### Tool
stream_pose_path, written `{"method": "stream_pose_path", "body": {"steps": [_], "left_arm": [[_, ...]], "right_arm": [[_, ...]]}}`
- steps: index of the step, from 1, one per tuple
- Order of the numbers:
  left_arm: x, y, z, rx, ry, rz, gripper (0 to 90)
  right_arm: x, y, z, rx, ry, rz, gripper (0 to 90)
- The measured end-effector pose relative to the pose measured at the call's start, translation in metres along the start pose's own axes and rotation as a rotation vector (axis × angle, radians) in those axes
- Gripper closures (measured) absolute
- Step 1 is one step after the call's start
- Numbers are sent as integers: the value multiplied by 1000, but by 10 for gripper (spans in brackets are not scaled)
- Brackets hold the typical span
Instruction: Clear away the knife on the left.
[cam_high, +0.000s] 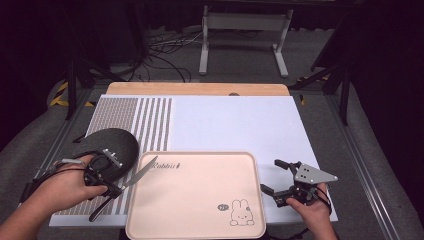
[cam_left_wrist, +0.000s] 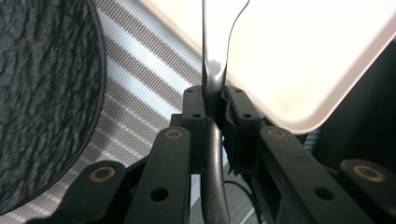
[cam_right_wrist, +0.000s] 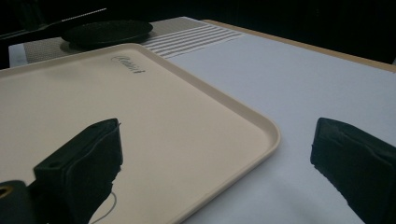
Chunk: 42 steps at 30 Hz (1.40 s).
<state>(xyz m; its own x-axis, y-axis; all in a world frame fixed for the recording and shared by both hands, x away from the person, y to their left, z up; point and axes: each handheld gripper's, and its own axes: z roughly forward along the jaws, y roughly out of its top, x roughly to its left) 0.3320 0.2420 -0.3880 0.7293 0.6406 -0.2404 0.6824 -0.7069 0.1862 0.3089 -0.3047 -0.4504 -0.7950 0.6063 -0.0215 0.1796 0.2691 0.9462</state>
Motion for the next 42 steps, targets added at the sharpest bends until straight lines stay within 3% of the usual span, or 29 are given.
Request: {"method": "stream_pose_path", "body": {"steps": [5,16,29,33,42], "left_arm": [[-7,7,3,-33,-58,-26,804],[-20,23,13,-39,-102,-42,804],[-35,40,26,-43,-140,-47,804],[-38,46,31,-39,-149,-27,804],[-42,52,43,-30,-163,-45,803]], "right_arm": [[0,0,0,1,2,0,30],[-1,-1,0,3,3,-1,29],[-1,-1,0,2,4,-2,28],[-1,-1,0,3,5,-3,28],[-1,-2,0,9,6,0,26]]}}
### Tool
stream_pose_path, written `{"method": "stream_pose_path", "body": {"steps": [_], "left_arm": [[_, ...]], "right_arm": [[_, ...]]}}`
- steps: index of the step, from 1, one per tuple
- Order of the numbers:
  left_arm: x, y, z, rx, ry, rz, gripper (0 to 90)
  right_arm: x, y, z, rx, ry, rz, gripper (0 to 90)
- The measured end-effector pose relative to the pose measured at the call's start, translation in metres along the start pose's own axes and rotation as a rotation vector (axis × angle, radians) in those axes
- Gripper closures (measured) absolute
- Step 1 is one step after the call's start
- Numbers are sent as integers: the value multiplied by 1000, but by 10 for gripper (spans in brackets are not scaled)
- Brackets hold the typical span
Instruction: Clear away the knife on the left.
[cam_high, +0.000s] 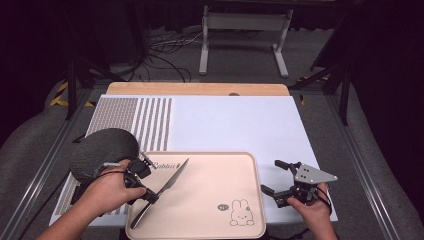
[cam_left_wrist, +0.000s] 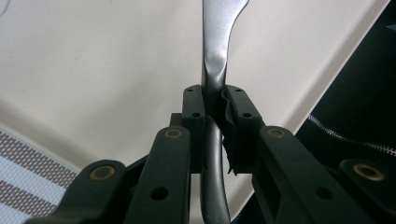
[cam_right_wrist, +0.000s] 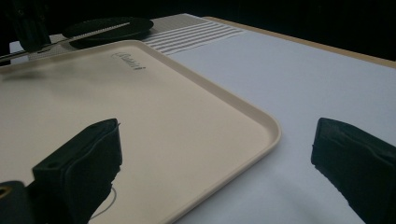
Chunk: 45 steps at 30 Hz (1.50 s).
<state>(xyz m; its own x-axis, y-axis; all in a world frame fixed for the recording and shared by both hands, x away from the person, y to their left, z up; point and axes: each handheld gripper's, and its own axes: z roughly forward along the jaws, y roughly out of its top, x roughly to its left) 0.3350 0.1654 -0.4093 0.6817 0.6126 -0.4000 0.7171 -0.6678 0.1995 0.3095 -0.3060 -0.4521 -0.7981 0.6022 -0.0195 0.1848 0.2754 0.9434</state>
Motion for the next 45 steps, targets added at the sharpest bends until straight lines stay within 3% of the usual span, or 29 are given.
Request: {"method": "stream_pose_path", "body": {"steps": [21,45], "left_arm": [[11,-1,24,40,-4,-65,803],[15,1,31,48,26,-113,801]], "right_arm": [[0,0,0,6,4,0,25],[0,-1,-1,2,4,-2,26]]}}
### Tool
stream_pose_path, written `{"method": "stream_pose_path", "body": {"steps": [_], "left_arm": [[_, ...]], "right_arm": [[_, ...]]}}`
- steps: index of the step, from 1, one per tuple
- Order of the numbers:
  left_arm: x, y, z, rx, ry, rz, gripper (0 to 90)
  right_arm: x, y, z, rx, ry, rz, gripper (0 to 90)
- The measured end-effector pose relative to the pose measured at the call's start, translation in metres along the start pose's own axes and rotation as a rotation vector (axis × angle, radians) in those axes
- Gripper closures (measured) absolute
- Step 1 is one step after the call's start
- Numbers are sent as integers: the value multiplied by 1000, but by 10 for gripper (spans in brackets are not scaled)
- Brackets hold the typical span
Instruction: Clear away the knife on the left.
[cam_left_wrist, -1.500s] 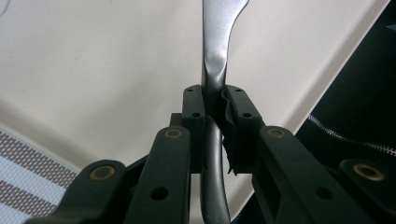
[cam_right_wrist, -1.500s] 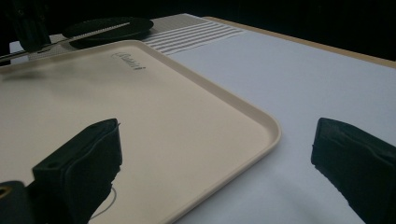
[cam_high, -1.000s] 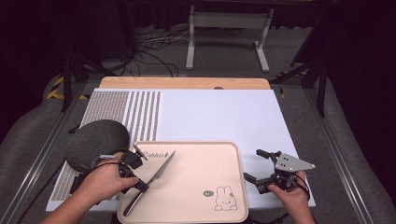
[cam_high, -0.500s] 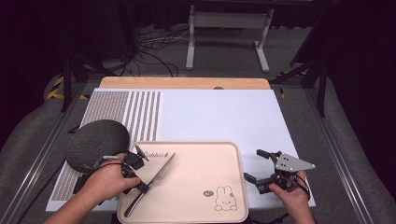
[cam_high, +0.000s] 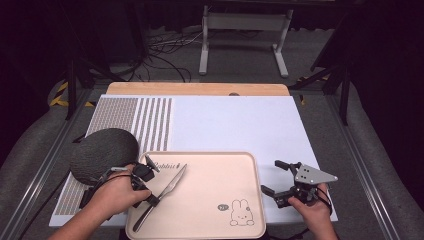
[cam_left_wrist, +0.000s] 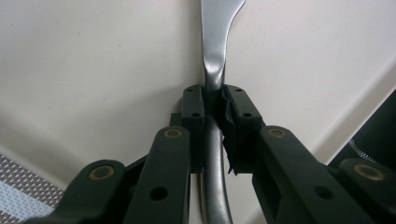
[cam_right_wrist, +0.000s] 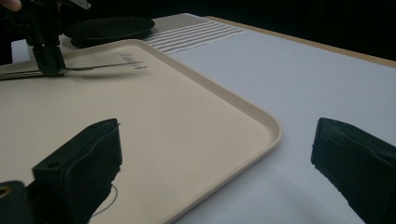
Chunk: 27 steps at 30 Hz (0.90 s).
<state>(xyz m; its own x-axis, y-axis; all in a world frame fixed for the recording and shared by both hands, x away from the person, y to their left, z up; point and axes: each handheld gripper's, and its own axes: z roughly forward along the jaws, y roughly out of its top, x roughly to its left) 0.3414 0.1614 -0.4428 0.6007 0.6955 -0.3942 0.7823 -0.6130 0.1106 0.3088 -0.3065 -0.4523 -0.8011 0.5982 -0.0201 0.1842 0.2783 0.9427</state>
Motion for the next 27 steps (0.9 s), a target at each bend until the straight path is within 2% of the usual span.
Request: {"method": "stream_pose_path", "body": {"steps": [11,18,27], "left_arm": [[0,-1,1,7,10,-22,800],[1,0,1,14,12,-23,800],[1,0,1,5,19,-5,799]], "right_arm": [[0,0,0,0,3,3,26],[0,0,0,-2,4,3,26],[0,0,0,-3,3,2,26]]}}
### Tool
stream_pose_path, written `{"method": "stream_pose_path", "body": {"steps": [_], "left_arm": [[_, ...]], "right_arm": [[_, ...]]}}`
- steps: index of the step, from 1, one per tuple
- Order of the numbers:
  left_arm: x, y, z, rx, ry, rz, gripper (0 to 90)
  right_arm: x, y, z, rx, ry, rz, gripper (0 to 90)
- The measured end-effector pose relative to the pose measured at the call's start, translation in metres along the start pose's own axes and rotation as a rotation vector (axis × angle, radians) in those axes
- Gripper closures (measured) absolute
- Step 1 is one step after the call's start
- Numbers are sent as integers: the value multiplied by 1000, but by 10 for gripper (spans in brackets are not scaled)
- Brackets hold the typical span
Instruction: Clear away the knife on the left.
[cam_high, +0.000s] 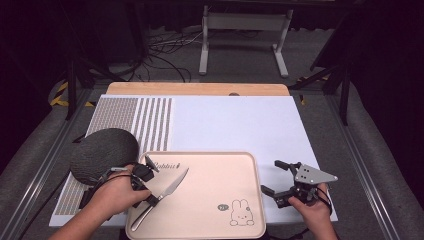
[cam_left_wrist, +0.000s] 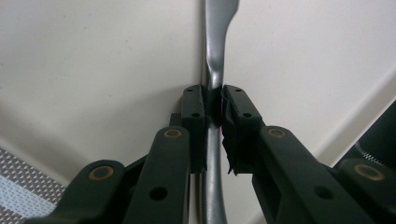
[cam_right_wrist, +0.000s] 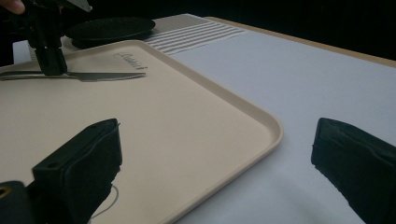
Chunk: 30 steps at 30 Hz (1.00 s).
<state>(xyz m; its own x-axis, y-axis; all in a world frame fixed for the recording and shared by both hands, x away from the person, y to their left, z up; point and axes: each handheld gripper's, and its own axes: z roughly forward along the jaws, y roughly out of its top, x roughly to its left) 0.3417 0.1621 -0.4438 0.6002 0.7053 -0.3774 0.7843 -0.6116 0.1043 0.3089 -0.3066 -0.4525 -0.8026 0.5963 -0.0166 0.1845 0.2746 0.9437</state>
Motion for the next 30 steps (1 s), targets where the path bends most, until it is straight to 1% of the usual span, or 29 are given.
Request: {"method": "stream_pose_path", "body": {"steps": [3,6,8,9,11,12,13,14,15,16,17,18,19,20,21,22,23,24,25,26,27,28,29,30], "left_arm": [[0,-1,0,-8,-4,7,783],[-2,-1,-2,-23,-6,18,719],[-3,-2,-4,-55,-5,28,650],[-4,-2,-5,-61,-9,32,628],[-6,-3,-7,-90,-19,45,597],[-7,-3,-8,-115,-17,57,553],[-8,-4,-9,-148,-10,73,487],[-10,-4,-10,-167,-6,82,438],[-10,-4,-11,-168,-2,93,428],[-12,-4,-11,-190,0,113,411],[-13,-4,-10,-215,-15,120,365],[-13,-4,-10,-218,-26,113,315],[-14,-3,-10,-223,-40,116,305],[-14,-2,-9,-230,-49,129,295],[-14,-2,-8,-248,-50,158,279],[-15,-1,-8,-255,-47,178,256],[-15,-1,-7,-259,-45,204,269],[-16,0,-7,-264,-42,240,293],[-17,0,-7,-269,-31,275,328],[-18,0,-8,-259,-25,294,392],[-20,1,-9,-250,-22,312,506],[-21,1,-9,-244,-30,324,594],[-21,2,-10,-238,-21,341,696],[-22,3,-9,-241,-7,358,822]], "right_arm": [[0,0,0,0,0,0,26],[0,0,0,1,3,-2,26],[0,0,0,2,3,-3,26],[0,0,0,2,2,-3,25],[0,0,0,2,2,-3,25],[0,0,0,2,4,-2,25],[0,0,0,1,5,-3,25],[0,0,0,1,4,-1,25],[0,0,0,0,4,-2,25],[0,0,0,-1,5,-2,25],[0,0,0,-1,4,-2,25],[0,0,0,-2,5,-1,25],[0,0,0,-1,6,-3,25],[0,0,0,-1,5,-1,25],[0,0,0,-1,5,-2,25],[0,0,0,-1,6,-4,25],[0,0,0,0,6,-4,25],[0,-1,0,-1,5,-4,25],[0,0,0,-1,5,-1,25],[0,-1,0,2,3,-5,25],[0,-1,0,1,3,-3,25],[0,-1,0,2,3,-3,25],[0,-1,0,2,4,-3,25],[0,-1,1,1,6,-3,25]]}}
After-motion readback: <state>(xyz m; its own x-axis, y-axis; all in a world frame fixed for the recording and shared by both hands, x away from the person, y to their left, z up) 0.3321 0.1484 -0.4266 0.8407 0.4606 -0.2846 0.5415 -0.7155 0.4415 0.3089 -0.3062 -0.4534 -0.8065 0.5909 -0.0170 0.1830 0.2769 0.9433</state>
